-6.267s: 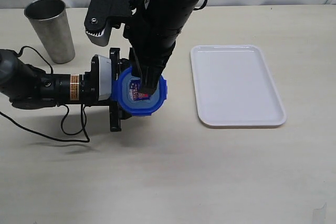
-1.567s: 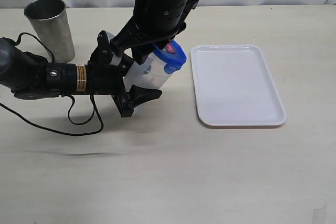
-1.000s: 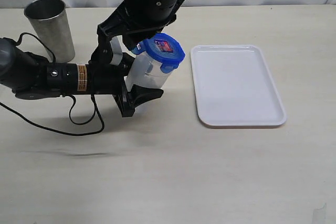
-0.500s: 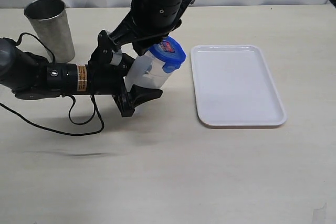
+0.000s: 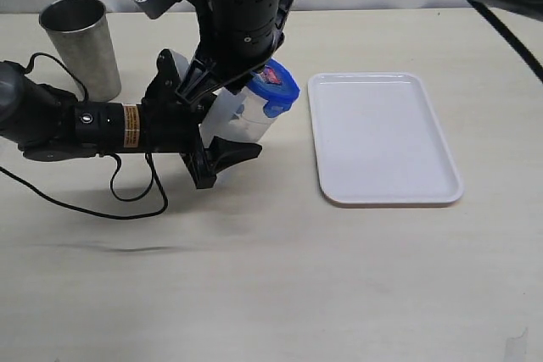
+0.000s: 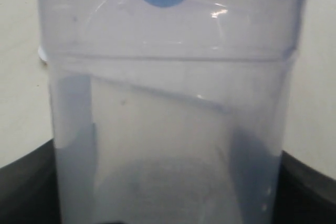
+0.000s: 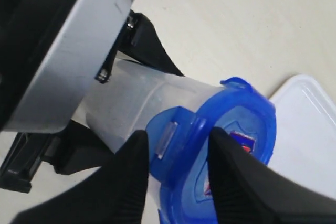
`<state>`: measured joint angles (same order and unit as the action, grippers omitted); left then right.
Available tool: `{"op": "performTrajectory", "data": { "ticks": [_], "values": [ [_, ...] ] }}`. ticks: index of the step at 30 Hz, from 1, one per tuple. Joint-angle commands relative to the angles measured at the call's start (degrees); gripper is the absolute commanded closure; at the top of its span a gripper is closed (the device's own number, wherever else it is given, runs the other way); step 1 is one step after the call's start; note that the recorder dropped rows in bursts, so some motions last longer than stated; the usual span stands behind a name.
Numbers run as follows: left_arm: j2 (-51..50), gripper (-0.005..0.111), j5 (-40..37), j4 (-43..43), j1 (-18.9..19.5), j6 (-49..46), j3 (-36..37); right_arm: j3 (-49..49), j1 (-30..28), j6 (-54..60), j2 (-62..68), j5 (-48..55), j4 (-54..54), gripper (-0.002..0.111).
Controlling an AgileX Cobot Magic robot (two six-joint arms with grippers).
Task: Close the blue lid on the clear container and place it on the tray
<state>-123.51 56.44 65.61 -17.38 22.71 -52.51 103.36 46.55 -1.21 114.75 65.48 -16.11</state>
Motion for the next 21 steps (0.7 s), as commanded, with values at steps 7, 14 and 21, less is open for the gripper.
{"op": "performTrajectory", "data": {
  "ticks": [7,14,21],
  "values": [
    [0.53,0.107,2.89,-1.1,-0.33,-0.2,-0.26,-3.78,0.9,2.62,-11.1,-7.63,5.76,0.079],
    [0.53,0.107,3.01,-0.97,-0.33,-0.2,-0.26,-17.46,0.9,2.5,-21.55,-19.6,4.54,0.104],
    [0.53,0.107,3.01,-1.24,-0.33,-0.2,-0.26,-31.12,0.9,1.95,-31.08,-33.84,4.54,0.104]
  ]
}}
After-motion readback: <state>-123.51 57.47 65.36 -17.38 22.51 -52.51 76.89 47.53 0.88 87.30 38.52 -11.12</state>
